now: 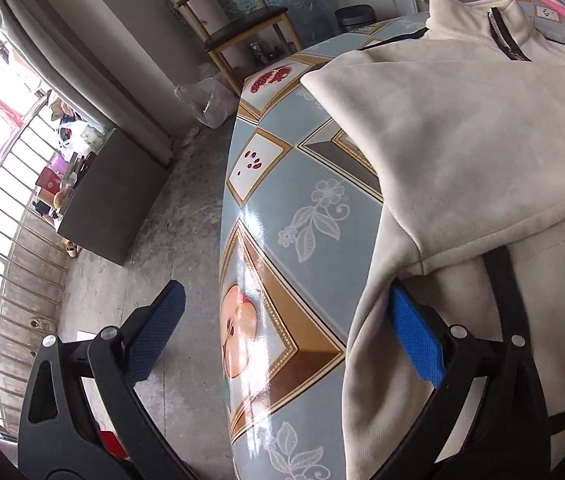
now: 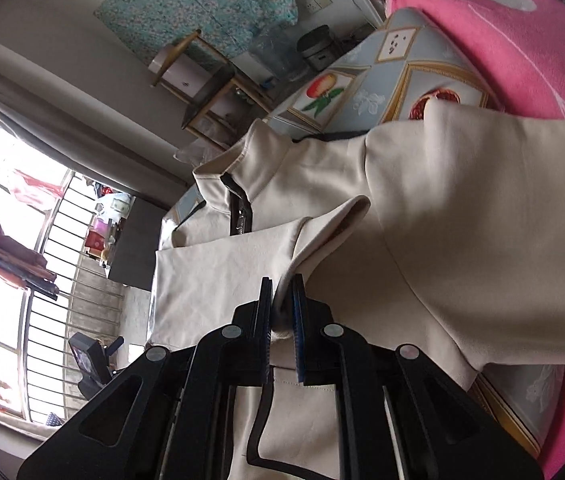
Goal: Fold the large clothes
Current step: 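Lift the jacket side with its sleeve and fold it over the body with the right gripper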
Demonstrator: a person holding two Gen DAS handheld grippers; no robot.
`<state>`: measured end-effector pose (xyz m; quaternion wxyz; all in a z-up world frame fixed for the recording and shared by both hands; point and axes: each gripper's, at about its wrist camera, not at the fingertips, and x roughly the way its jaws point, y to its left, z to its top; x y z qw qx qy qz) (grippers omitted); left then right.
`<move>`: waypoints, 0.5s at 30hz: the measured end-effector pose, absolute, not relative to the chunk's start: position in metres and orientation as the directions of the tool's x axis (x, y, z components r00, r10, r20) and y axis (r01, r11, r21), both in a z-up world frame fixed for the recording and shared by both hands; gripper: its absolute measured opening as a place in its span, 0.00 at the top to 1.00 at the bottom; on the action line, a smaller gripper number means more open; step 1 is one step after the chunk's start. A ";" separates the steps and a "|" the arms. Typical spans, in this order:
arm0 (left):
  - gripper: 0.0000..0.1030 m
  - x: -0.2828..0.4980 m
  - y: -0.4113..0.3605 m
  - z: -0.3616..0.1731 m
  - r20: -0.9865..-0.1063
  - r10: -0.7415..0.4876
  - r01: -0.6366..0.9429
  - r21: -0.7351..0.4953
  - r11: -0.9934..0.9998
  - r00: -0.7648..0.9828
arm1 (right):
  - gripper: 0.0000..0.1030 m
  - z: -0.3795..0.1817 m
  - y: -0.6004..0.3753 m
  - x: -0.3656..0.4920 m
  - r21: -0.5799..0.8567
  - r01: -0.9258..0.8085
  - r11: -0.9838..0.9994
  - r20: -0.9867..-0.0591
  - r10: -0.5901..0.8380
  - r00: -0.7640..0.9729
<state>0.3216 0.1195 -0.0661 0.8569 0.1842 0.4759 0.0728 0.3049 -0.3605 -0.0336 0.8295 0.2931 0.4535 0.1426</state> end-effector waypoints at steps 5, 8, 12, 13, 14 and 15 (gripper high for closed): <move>0.06 0.322 0.131 -0.067 -0.795 0.273 0.023 0.339 0.941 0.541 | 0.89 -0.082 -0.360 0.305 0.505 0.109 0.856 -0.811 0.427 0.400; 0.06 0.324 0.131 -0.069 -0.795 0.267 0.022 0.332 0.943 0.544 | 0.86 -0.097 -0.364 0.305 0.506 0.142 0.851 -0.824 0.429 0.371; 0.06 0.325 0.134 -0.069 -0.795 0.258 0.015 0.318 0.948 0.549 | 0.77 -0.091 -0.362 0.315 0.483 0.148 0.863 -0.828 0.395 0.397; 0.06 0.324 0.136 -0.070 -0.795 0.255 0.010 0.312 0.950 0.551 | 0.76 -0.091 -0.359 0.320 0.460 0.151 0.875 -0.839 0.372 0.398; 0.06 0.324 0.138 -0.070 -0.796 0.251 0.004 0.303 0.953 0.551 | 0.76 -0.092 -0.357 0.325 0.440 0.152 0.885 -0.848 0.354 0.395; 0.06 0.324 0.140 -0.071 -0.799 0.243 0.000 0.292 0.957 0.550 | 0.76 -0.094 -0.355 0.332 0.425 0.155 0.892 -0.855 0.340 0.393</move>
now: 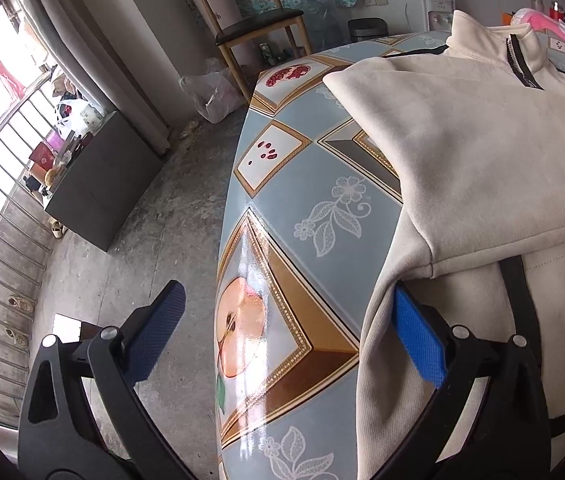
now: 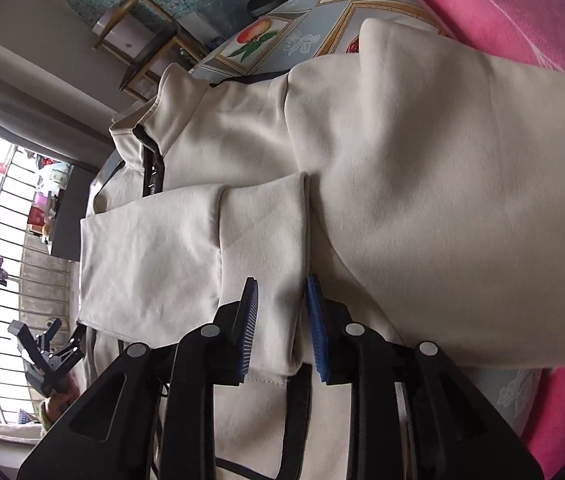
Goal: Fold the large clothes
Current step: 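Lift the jacket side with its sleeve and fold it over the body with the right gripper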
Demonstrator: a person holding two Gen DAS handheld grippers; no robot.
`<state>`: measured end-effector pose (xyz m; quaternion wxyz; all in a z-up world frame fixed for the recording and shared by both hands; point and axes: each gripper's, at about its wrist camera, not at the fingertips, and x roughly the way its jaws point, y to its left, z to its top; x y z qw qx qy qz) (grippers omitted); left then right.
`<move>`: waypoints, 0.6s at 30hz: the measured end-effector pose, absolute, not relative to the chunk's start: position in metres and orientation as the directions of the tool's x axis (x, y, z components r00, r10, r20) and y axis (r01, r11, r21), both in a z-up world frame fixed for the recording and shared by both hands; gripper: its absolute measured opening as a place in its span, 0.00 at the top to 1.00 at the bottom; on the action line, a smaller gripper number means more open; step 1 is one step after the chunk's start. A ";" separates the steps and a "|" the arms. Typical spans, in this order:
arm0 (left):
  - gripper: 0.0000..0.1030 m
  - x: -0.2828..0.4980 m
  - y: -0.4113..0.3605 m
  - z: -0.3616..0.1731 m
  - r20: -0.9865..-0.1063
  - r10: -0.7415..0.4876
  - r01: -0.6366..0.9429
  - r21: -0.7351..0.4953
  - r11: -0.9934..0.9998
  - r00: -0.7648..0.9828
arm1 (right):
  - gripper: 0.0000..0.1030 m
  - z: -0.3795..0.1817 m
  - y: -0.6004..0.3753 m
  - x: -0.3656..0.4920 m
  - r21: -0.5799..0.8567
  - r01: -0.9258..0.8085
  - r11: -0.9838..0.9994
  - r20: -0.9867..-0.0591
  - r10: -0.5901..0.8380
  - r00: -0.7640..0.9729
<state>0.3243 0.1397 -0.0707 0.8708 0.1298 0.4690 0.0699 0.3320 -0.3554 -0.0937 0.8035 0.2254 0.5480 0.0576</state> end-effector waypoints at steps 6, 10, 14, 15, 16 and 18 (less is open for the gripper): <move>0.06 0.324 0.145 -0.072 -0.797 0.224 -0.016 0.260 0.965 0.560 | 0.90 -0.096 -0.338 0.362 0.354 0.127 0.927 -0.872 0.277 0.404; 0.06 0.323 0.153 -0.074 -0.800 0.199 -0.033 0.220 0.975 0.566 | 0.94 -0.060 -0.322 0.368 0.408 0.027 0.913 -0.793 0.340 0.506; 0.06 0.320 0.155 -0.075 -0.793 0.196 -0.046 0.208 0.977 0.577 | 0.94 -0.035 -0.323 0.368 0.429 -0.024 0.903 -0.729 0.362 0.581; 0.06 0.319 0.155 -0.075 -0.793 0.194 -0.049 0.203 0.978 0.578 | 0.94 -0.040 -0.328 0.369 0.424 -0.008 0.906 -0.739 0.351 0.576; 0.06 0.318 0.156 -0.075 -0.793 0.189 -0.051 0.196 0.979 0.579 | 0.94 -0.048 -0.332 0.370 0.413 0.012 0.911 -0.757 0.336 0.561; 0.06 0.318 0.158 -0.076 -0.795 0.179 -0.052 0.182 0.982 0.580 | 0.94 -0.073 -0.342 0.370 0.363 0.062 0.930 -0.815 0.285 0.504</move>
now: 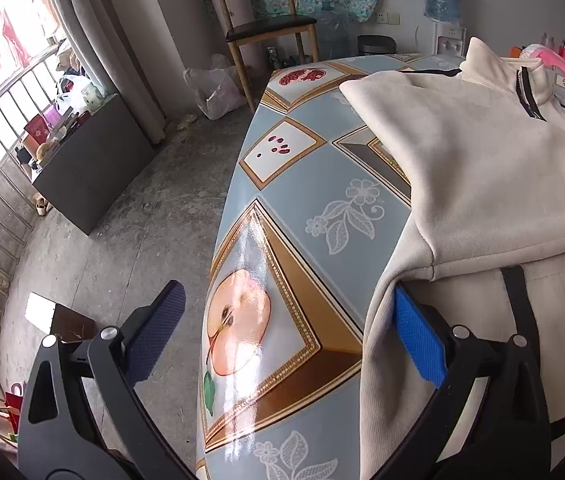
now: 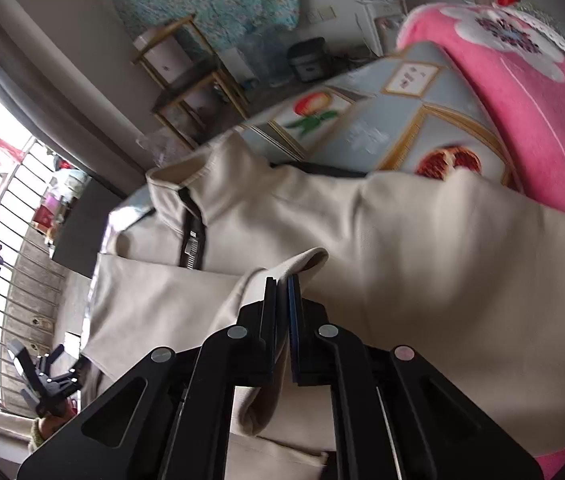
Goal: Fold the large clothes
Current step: 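Lift the jacket side with its sleeve and fold it over the body with the right gripper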
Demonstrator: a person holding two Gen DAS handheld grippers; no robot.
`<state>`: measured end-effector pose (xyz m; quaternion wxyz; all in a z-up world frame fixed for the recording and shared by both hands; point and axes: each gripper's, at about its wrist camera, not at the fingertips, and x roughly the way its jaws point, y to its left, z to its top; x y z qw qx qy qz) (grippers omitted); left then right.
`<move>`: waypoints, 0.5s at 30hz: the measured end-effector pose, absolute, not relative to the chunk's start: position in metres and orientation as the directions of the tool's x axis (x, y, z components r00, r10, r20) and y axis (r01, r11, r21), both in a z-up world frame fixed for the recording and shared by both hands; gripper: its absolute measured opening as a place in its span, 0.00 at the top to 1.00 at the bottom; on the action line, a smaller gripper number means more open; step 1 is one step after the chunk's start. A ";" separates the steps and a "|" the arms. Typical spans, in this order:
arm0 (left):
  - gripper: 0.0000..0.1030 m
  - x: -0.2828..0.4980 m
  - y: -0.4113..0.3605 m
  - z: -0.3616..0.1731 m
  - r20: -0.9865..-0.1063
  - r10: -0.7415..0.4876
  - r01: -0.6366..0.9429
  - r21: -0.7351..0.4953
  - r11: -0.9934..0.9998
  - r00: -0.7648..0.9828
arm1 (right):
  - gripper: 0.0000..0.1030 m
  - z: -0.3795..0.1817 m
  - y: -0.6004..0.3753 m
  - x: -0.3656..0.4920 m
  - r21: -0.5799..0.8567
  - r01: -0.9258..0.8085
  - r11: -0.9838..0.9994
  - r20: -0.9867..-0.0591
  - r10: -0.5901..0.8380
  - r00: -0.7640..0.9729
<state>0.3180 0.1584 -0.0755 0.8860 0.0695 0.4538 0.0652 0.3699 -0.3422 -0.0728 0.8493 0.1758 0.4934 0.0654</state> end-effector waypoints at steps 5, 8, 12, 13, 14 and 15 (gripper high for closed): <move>0.06 0.320 0.157 -0.075 -0.796 0.181 -0.043 0.192 0.980 0.578 | 0.93 -0.096 -0.360 0.356 0.348 0.112 0.931 -0.839 0.257 0.479; 0.06 0.317 0.156 -0.072 -0.802 0.185 -0.035 0.201 0.979 0.568 | 0.91 -0.083 -0.366 0.345 0.338 0.123 0.933 -0.825 0.231 0.516; 0.06 0.304 0.158 -0.062 -0.801 0.181 -0.021 0.206 0.978 0.570 | 0.91 -0.063 -0.348 0.334 0.311 0.044 0.949 -0.808 0.239 0.539; 0.06 0.299 0.159 -0.058 -0.798 0.177 -0.019 0.204 0.979 0.575 | 0.91 -0.061 -0.338 0.333 0.295 0.014 0.955 -0.810 0.243 0.534; 0.06 0.295 0.160 -0.053 -0.794 0.177 -0.022 0.202 0.979 0.581 | 0.91 -0.060 -0.328 0.331 0.280 -0.016 0.960 -0.813 0.246 0.528; 0.06 0.290 0.162 -0.047 -0.789 0.170 -0.025 0.193 0.981 0.590 | 0.90 -0.060 -0.317 0.331 0.263 -0.048 0.964 -0.817 0.249 0.520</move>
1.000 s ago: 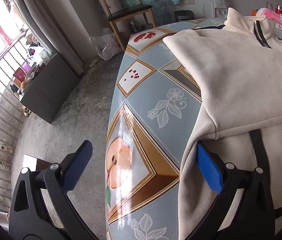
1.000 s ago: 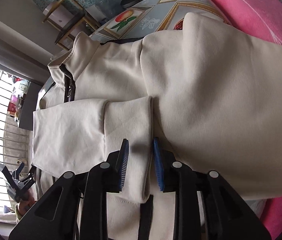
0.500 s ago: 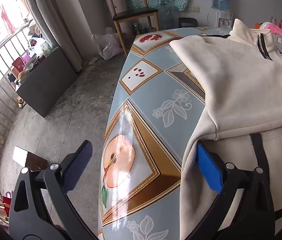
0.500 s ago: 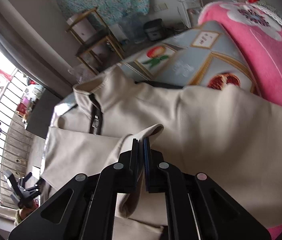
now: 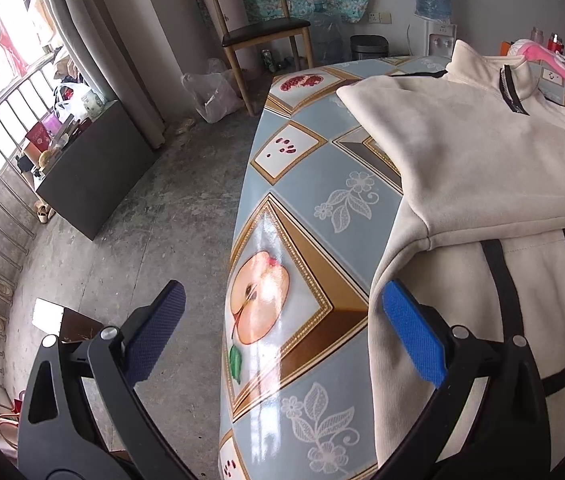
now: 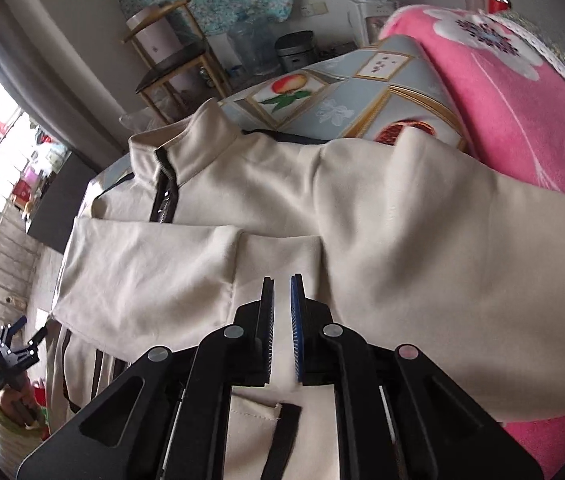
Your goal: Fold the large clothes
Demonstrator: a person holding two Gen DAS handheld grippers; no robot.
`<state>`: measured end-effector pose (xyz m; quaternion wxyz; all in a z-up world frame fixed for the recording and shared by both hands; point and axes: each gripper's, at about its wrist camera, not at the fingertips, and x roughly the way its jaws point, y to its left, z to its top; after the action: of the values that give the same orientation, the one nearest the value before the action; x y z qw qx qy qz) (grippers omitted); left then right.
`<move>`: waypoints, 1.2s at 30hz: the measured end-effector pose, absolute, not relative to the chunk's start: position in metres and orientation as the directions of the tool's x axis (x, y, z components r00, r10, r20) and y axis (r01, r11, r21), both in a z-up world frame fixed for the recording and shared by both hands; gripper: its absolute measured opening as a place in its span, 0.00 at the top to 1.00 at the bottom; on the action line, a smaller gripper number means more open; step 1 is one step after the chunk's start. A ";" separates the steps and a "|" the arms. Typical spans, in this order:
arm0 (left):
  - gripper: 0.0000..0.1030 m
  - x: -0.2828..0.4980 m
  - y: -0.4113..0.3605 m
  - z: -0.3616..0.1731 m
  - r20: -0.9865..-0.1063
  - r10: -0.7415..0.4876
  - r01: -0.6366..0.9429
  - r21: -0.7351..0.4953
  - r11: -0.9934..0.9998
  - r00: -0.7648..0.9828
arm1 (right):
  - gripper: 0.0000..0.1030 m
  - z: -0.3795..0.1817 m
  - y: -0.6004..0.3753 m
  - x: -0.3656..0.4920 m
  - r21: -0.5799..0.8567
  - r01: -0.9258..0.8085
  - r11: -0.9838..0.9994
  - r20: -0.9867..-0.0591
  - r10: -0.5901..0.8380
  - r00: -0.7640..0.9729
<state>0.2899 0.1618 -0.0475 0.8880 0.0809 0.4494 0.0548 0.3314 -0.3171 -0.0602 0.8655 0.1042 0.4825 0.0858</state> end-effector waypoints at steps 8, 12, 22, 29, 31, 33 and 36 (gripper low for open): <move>0.06 0.309 0.163 -0.005 -0.761 0.079 -0.013 0.093 0.996 0.644 | 0.64 -0.097 -0.264 0.335 0.122 -0.147 0.982 -0.881 0.175 0.439; 0.07 0.373 0.148 -0.011 -0.792 0.001 0.027 0.023 0.999 0.611 | 0.62 -0.091 -0.260 0.329 0.133 -0.145 0.980 -0.870 0.185 0.456; 0.69 0.493 0.132 -0.067 -0.889 -0.097 -0.050 -0.133 0.990 0.448 | 0.62 -0.092 -0.264 0.328 0.194 -0.129 0.972 -0.858 0.232 0.458; 0.96 0.491 0.128 -0.046 -0.832 -0.169 0.012 -0.191 0.981 0.528 | 0.62 -0.091 -0.275 0.332 0.197 -0.113 0.974 -0.850 0.227 0.475; 0.96 0.485 0.130 -0.038 -0.815 -0.158 0.024 -0.174 0.984 0.557 | 0.62 -0.090 -0.279 0.332 0.201 -0.103 0.974 -0.846 0.226 0.482; 0.96 0.483 0.131 -0.036 -0.811 -0.132 0.023 -0.144 0.989 0.570 | 0.62 -0.090 -0.283 0.334 0.203 -0.096 0.974 -0.844 0.224 0.488; 0.96 0.491 0.141 -0.051 -0.834 -0.122 -0.009 -0.151 0.988 0.538 | 0.62 -0.092 -0.288 0.335 0.202 -0.085 0.976 -0.845 0.217 0.488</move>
<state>0.4906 0.1410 -0.0507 0.8743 -0.0686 0.4793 -0.0325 0.3346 -0.2878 -0.0917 0.8601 0.0662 0.4982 0.0880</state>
